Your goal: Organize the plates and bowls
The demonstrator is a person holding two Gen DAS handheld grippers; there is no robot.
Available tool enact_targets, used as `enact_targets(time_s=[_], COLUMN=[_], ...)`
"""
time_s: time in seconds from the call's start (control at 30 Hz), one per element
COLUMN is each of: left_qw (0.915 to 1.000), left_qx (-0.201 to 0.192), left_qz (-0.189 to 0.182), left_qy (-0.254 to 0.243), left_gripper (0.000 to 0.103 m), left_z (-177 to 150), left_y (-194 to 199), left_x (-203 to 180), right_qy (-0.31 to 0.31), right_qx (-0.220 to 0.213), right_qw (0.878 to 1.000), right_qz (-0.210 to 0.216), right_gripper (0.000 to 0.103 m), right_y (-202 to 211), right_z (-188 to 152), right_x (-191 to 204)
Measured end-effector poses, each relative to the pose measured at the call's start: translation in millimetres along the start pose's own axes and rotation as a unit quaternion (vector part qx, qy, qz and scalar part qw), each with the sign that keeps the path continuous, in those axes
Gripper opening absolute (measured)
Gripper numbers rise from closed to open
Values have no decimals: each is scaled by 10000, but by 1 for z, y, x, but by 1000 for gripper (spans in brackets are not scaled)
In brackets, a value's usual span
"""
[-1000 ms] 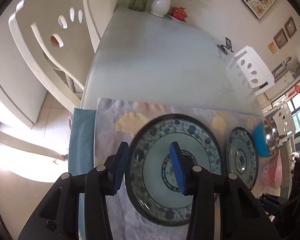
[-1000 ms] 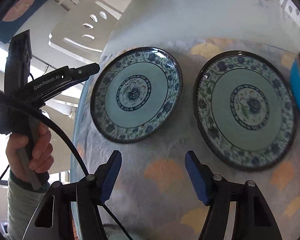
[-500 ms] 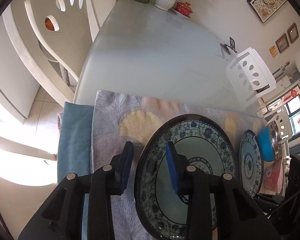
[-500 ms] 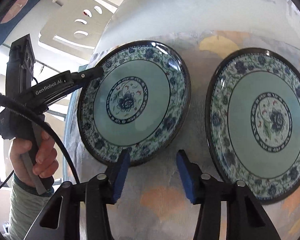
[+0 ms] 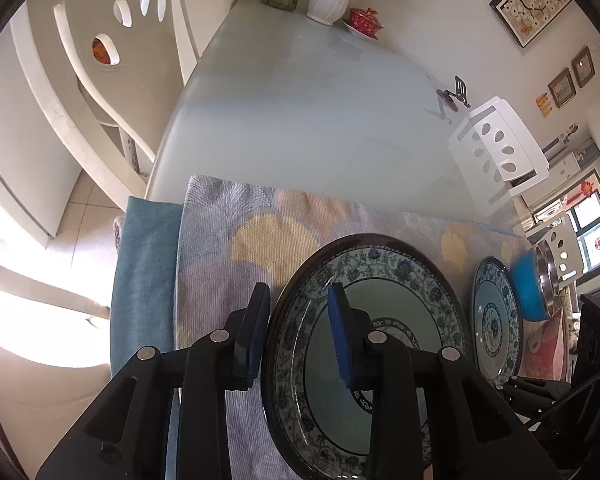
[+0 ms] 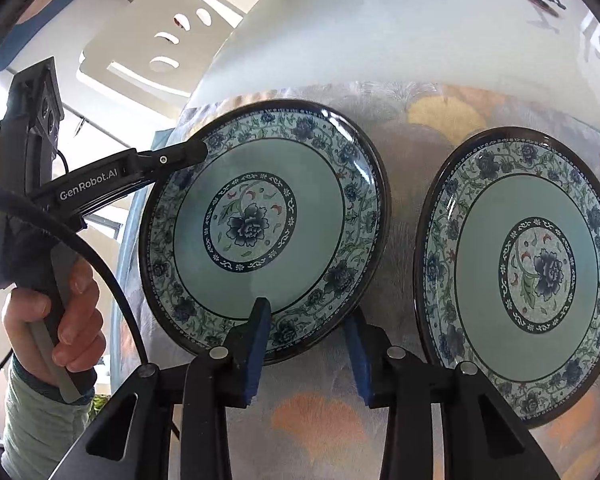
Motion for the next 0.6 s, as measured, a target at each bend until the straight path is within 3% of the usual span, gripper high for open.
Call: enact_targets(time_s=[0.27,0.6], left_qw=[9992,9959], left_qx=[-303,-869], left_qz=[2,6], left_qy=[277,258], left_gripper=[27,27], left_z=[-8,-28], left_y=[40,118], left_x=[-9,-45], right_qy=[92,478], right_qx=[-177,-558], right_qw=[9998,9972], right_qz=[37,137], right_gripper=[36,36], right_y=[29,91], right_z=[2,-25], right_x=[17,26])
Point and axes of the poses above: each gripper's, at about its wrist camera, not at the fingertips, and y roughly against the way its jaws point, x to its left, z to its top, the point moved 2 cm from there along -y, roughly the way its jaws point, and after that the axes turned 6 degrees about -x, right-handed, at the moved point
